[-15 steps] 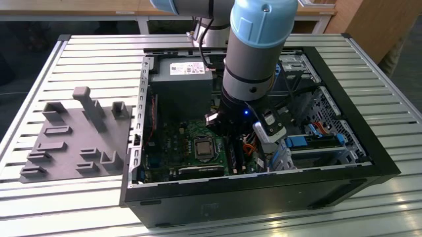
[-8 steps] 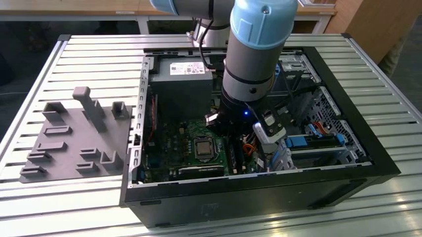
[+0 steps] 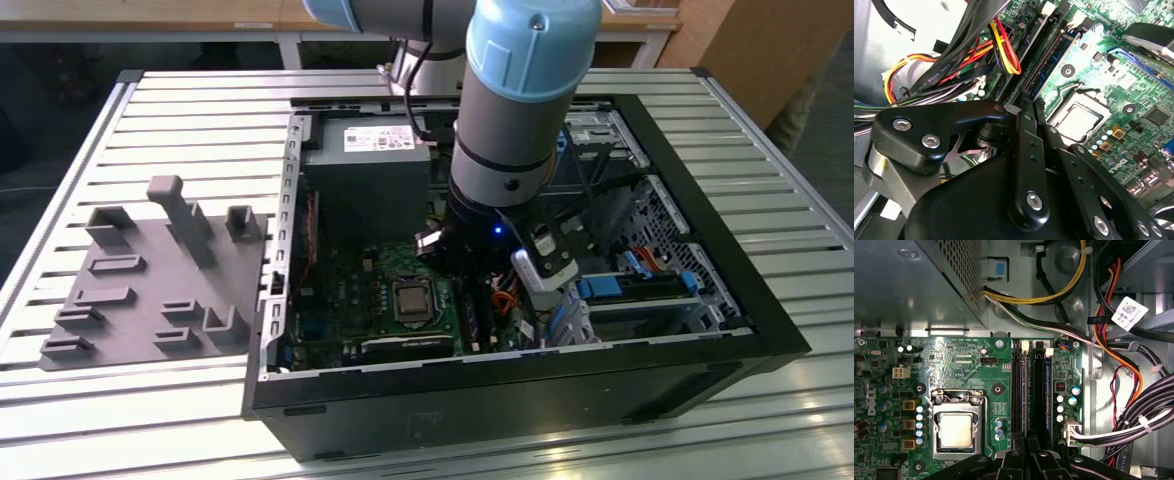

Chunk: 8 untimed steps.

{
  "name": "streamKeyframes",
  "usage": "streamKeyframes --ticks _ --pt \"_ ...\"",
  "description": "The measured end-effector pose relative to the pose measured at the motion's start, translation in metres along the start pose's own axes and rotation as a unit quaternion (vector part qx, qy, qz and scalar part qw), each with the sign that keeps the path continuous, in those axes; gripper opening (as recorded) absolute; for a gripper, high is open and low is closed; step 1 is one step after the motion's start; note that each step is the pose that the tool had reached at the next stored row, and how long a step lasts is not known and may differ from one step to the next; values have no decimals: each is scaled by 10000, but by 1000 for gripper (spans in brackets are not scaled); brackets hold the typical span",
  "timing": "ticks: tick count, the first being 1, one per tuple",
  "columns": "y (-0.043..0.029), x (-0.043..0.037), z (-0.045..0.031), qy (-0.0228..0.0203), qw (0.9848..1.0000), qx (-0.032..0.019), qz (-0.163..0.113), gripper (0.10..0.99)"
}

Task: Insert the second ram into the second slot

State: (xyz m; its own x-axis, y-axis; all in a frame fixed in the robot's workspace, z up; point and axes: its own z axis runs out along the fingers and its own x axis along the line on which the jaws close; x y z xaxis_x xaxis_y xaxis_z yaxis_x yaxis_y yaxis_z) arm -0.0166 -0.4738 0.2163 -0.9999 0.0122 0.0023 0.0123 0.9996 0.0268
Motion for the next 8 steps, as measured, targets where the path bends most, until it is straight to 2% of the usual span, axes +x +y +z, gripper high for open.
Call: streamKeyframes --ticks 8 --pt "0 -1 16 -1 10000 -1 7 137"
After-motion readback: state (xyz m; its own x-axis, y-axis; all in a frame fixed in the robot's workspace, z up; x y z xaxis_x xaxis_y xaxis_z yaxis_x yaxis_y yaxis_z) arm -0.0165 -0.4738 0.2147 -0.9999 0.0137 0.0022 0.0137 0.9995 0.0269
